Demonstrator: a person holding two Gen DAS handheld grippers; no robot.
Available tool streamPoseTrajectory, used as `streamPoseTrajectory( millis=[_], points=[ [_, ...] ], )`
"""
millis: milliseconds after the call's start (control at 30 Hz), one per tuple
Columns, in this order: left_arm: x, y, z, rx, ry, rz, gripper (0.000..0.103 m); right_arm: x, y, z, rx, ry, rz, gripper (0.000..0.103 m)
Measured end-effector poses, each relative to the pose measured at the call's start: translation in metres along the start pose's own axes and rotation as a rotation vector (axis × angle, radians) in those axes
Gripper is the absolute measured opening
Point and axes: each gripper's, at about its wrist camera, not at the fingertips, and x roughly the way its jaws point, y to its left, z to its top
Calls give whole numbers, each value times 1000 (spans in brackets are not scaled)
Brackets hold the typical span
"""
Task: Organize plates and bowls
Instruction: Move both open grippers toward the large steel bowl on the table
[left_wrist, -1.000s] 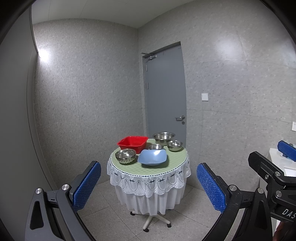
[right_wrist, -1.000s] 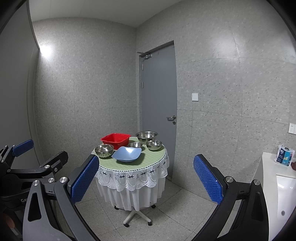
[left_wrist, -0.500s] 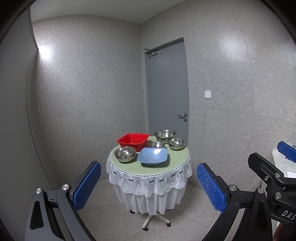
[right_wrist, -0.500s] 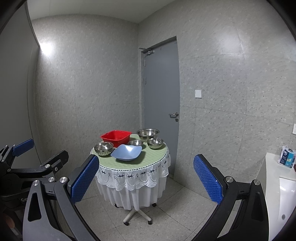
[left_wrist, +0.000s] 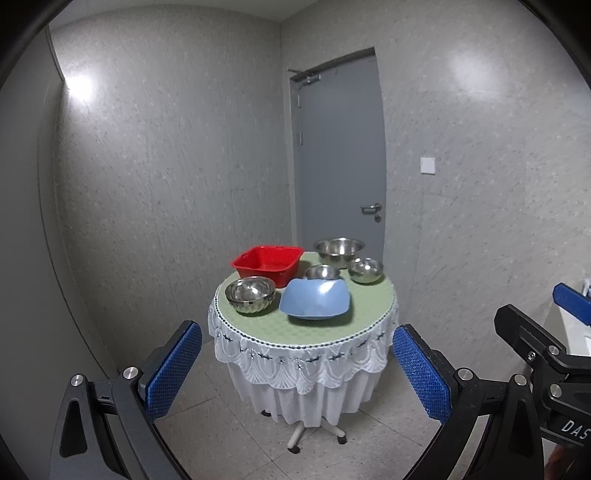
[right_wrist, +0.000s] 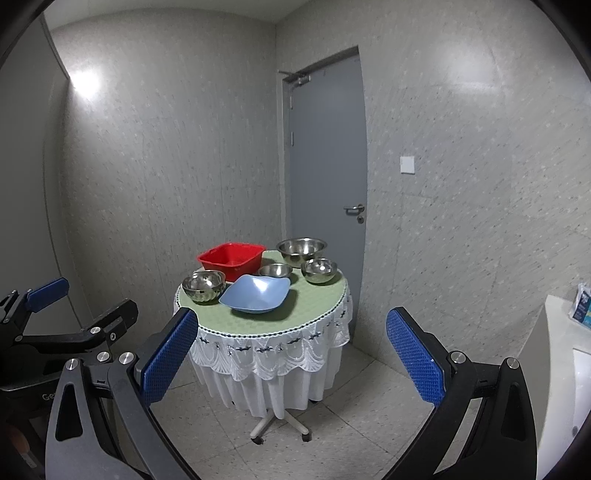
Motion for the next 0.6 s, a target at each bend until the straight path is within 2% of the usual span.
streamPoseTrajectory(
  millis=[367,500,600],
  points=[
    [164,67,85,47,11,-83,102,125,34,43,61,18,-27,103],
    [232,83,103,43,61,-109,102,178,34,55,83,68,-13,103],
    [276,84,115,53,93,-99,102,215,27,62,104,95,-6,103]
  ],
)
